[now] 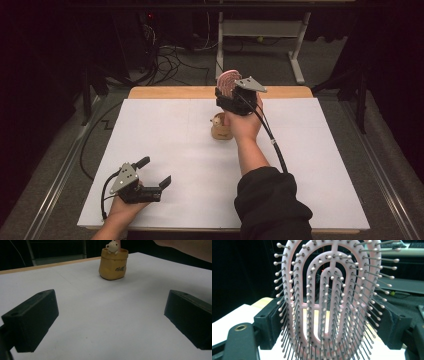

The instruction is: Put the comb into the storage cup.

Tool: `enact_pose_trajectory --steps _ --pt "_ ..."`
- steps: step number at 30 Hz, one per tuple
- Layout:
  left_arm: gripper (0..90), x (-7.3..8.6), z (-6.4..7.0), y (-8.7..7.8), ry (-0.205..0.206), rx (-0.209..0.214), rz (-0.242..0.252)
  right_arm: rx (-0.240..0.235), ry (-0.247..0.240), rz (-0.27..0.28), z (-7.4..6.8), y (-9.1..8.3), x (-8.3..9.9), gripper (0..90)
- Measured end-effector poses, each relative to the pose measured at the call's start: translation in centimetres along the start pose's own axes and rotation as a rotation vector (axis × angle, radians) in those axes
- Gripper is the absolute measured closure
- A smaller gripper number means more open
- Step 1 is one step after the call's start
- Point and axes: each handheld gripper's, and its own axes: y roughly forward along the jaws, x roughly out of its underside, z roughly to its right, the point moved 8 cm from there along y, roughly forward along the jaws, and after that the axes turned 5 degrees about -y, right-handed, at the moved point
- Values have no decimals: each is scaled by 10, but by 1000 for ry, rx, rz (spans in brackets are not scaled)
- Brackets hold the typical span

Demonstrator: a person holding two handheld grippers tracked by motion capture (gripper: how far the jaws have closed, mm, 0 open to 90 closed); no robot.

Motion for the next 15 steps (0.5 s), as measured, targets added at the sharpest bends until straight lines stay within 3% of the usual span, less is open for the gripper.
enact_pose_trajectory --steps 15 --pt "0 0 -1 0 -7 -1 2 1 11 -34 -2 3 12 203"
